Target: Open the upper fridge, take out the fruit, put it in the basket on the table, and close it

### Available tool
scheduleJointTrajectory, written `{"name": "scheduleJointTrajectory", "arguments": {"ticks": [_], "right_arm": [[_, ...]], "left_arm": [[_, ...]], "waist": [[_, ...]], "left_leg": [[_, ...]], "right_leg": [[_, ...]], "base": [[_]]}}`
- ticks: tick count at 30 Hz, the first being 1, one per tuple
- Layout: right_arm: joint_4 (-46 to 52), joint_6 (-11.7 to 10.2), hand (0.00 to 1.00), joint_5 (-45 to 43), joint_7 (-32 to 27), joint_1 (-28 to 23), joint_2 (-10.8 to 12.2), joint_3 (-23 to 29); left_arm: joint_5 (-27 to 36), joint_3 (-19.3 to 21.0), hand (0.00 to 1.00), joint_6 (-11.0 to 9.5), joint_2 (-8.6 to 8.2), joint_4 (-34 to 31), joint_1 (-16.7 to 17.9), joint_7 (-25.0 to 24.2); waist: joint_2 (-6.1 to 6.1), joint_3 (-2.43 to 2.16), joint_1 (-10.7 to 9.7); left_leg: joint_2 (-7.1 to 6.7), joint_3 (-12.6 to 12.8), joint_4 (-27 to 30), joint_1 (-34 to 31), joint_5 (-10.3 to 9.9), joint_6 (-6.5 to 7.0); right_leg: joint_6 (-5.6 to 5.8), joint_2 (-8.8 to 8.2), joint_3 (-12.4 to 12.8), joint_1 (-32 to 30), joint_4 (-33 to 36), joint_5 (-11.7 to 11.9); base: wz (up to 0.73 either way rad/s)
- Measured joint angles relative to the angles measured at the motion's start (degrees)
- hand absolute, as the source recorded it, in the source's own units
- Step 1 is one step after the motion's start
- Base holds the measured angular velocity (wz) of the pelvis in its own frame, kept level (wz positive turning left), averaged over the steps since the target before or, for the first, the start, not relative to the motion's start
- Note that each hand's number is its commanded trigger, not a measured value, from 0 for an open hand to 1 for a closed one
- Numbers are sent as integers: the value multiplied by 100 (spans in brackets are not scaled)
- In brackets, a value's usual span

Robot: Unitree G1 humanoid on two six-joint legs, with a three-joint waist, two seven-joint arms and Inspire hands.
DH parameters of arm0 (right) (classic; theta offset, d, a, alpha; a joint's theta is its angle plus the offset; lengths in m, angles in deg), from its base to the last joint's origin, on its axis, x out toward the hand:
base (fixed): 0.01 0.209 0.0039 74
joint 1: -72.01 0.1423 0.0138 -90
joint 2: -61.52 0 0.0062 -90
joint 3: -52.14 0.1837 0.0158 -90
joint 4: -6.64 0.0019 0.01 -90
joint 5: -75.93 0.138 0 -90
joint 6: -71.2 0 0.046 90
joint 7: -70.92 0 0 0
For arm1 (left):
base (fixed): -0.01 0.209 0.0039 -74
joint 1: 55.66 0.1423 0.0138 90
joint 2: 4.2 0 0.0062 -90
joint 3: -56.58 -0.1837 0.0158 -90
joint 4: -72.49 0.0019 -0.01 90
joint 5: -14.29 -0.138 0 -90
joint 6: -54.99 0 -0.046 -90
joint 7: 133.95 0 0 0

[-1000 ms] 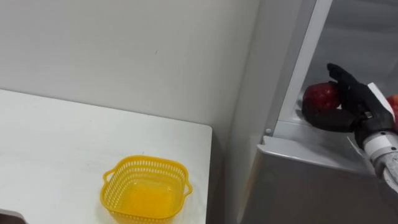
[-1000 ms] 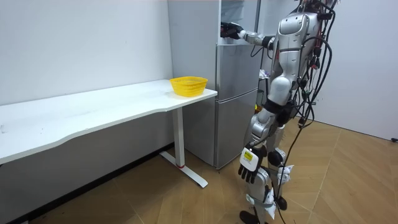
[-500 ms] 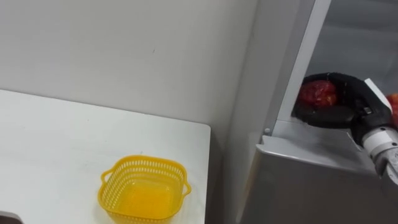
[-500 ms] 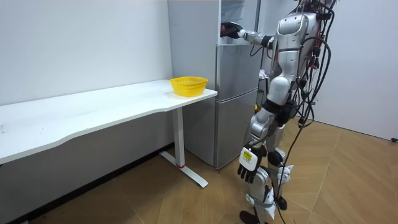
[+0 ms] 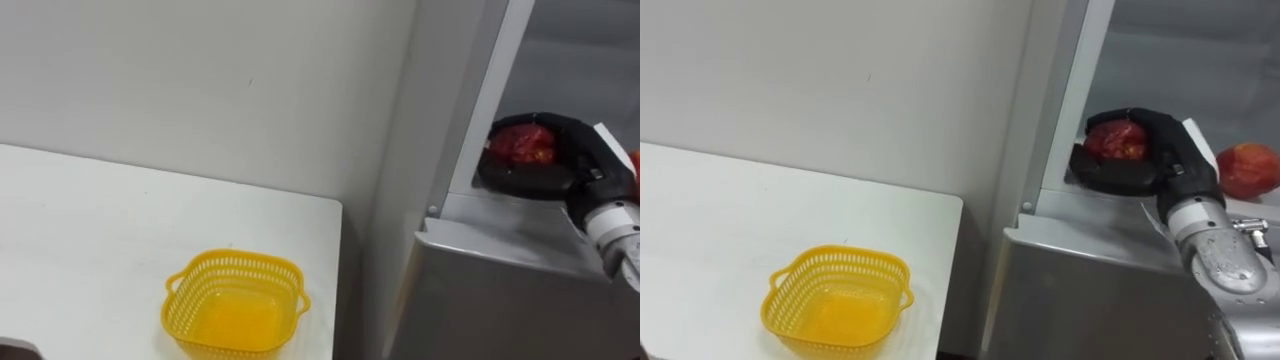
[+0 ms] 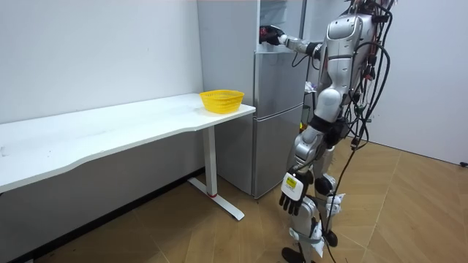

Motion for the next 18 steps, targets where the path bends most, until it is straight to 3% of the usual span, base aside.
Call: {"name": "scheduleJointTrajectory", "arguments": {"ticks": [4,10,13,18], "right_arm": [[234,5,100,-309,-232,-13,148,-15],[1439,34,100,-804,-619,-731,316,-14],[1861,24,100,-1177,-763,-1007,460,-14],[2607,-24,100,-1685,-1097,-1568,541,-12]], "left_arm": [[9,-105,0,0,-5,-8,-4,10],[43,-102,0,-70,-18,-33,17,32],[56,-100,0,-131,-27,-14,47,53],[60,-100,0,-312,-42,38,120,203]], "waist": [[83,-16,-44],[284,-73,-90],[376,-72,-194],[391,-66,-241]], "left_leg": [[0,11,14,-9,0,0],[-2,11,15,-4,0,0],[-2,14,15,8,1,0],[-5,26,18,1,2,0]], "right_leg": [[0,1,15,-19,-3,0],[1,-5,4,-37,-8,1],[1,-6,21,-35,-6,1],[0,-10,17,-46,4,1]], "base": [[-1],[0],[0],[-1]]}}
